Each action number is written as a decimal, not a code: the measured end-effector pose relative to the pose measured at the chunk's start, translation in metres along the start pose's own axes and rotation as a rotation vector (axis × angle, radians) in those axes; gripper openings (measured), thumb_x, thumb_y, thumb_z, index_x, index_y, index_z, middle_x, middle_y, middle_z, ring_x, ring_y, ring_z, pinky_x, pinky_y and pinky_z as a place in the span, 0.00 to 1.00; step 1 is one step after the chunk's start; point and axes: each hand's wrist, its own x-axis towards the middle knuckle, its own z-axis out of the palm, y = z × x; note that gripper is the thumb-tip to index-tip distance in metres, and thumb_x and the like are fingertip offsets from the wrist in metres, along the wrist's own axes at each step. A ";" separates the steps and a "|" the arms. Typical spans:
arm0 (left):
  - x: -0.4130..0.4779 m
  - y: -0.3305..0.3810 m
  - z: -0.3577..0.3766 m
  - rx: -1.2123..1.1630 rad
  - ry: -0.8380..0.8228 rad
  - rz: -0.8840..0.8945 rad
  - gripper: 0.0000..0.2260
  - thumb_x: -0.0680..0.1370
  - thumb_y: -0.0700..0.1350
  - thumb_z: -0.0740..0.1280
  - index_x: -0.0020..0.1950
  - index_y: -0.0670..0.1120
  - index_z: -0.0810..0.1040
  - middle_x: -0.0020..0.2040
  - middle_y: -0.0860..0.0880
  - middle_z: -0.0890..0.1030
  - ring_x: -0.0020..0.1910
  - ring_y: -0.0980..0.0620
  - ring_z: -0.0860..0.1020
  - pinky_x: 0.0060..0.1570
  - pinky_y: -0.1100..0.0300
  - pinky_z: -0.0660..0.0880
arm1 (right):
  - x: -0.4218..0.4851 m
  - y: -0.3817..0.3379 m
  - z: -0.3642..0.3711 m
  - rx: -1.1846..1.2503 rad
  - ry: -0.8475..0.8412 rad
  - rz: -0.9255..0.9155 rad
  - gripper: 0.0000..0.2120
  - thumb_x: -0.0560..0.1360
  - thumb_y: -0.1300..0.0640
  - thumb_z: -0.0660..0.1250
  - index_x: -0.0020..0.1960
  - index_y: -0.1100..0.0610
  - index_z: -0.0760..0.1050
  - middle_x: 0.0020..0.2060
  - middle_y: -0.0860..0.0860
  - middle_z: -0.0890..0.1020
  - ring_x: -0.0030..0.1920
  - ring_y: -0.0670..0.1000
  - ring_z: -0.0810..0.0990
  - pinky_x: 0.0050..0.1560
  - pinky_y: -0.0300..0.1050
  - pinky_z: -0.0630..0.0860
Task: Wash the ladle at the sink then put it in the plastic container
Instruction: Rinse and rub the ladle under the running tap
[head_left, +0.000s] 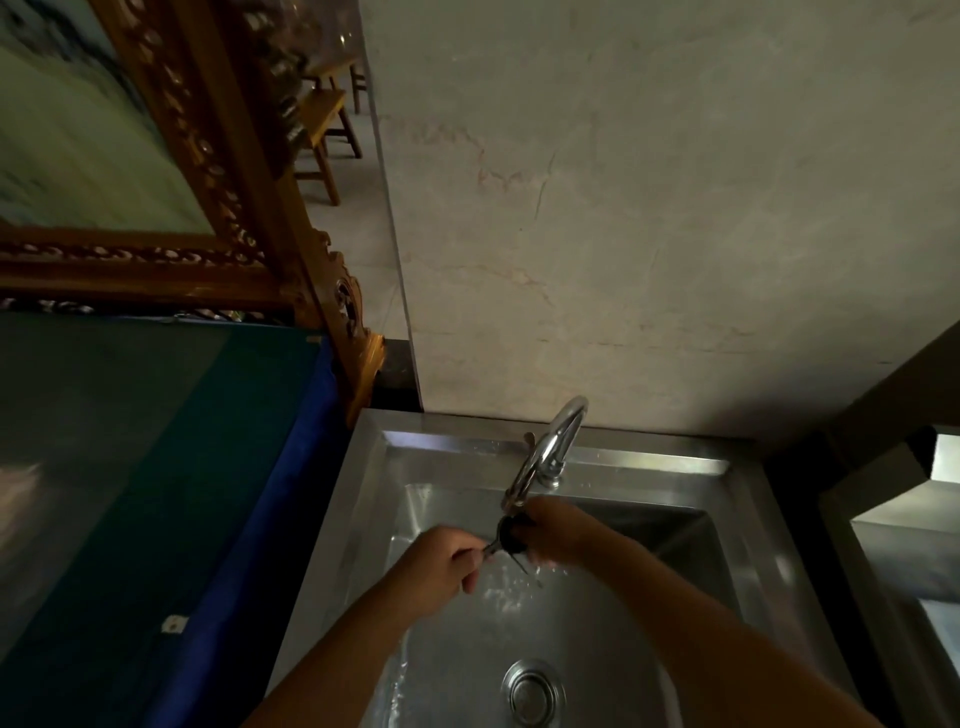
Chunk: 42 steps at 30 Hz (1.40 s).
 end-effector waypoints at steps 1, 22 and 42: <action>0.003 0.002 -0.003 0.031 0.005 0.014 0.16 0.77 0.39 0.60 0.30 0.47 0.75 0.27 0.53 0.76 0.25 0.61 0.71 0.33 0.65 0.69 | 0.002 -0.004 -0.007 -0.067 0.007 -0.024 0.09 0.79 0.56 0.61 0.55 0.58 0.77 0.42 0.52 0.82 0.39 0.46 0.82 0.39 0.33 0.75; 0.030 0.000 -0.029 0.103 -0.063 0.058 0.11 0.78 0.42 0.62 0.42 0.44 0.83 0.31 0.53 0.78 0.32 0.57 0.75 0.42 0.60 0.73 | 0.001 -0.002 -0.011 -0.017 0.211 -0.202 0.08 0.80 0.59 0.60 0.53 0.58 0.78 0.46 0.54 0.82 0.37 0.40 0.78 0.39 0.31 0.74; -0.010 0.012 0.065 -0.947 0.202 -0.209 0.09 0.81 0.41 0.60 0.42 0.42 0.74 0.28 0.49 0.71 0.20 0.56 0.62 0.21 0.68 0.55 | -0.026 -0.029 0.056 1.567 0.259 -0.028 0.10 0.78 0.68 0.55 0.54 0.63 0.73 0.44 0.61 0.79 0.39 0.56 0.79 0.30 0.43 0.75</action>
